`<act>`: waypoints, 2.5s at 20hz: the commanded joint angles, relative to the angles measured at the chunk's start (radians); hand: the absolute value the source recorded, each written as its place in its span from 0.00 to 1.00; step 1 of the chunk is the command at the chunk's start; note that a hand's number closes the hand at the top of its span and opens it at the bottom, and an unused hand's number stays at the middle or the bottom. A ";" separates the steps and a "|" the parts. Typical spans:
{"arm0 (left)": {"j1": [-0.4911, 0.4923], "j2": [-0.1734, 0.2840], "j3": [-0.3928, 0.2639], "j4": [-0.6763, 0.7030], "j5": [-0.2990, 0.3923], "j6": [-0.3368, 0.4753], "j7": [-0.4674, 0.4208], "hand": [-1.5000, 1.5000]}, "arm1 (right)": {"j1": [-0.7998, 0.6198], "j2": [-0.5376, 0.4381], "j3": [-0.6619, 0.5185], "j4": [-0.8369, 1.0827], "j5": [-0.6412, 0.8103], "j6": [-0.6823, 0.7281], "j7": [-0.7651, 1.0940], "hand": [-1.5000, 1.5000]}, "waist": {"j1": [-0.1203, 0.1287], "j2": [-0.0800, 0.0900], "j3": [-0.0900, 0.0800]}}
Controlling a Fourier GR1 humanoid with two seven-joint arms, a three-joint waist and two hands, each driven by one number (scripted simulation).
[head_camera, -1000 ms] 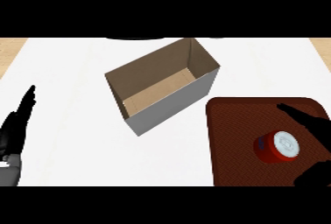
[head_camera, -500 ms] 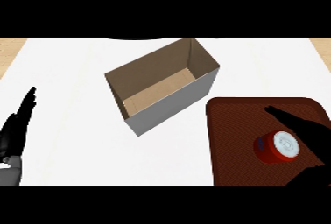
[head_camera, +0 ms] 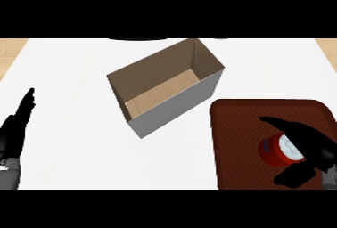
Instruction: Pick the can from the tray and place it in the cardboard box
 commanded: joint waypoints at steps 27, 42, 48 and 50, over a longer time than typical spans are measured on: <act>-0.006 -0.017 0.037 -0.055 -0.032 -0.035 0.055 0.50 | 0.040 0.107 0.090 -0.345 0.583 -0.463 -0.046 1.00 | -0.003 -0.004 0.000; -0.033 -0.016 0.047 -0.028 -0.033 -0.072 0.042 0.50 | -0.477 0.398 0.127 -0.111 0.480 -0.340 0.082 1.00 | 0.012 0.002 0.000; -0.064 -0.057 0.028 0.036 -0.074 -0.022 0.006 0.50 | -0.682 0.437 0.139 0.149 0.418 -0.515 0.174 1.00 | 0.011 0.003 0.000; -0.042 -0.054 0.027 0.018 -0.082 -0.013 -0.016 0.50 | -0.795 0.438 0.040 0.307 0.351 -0.550 0.168 1.00 | 0.028 0.007 0.000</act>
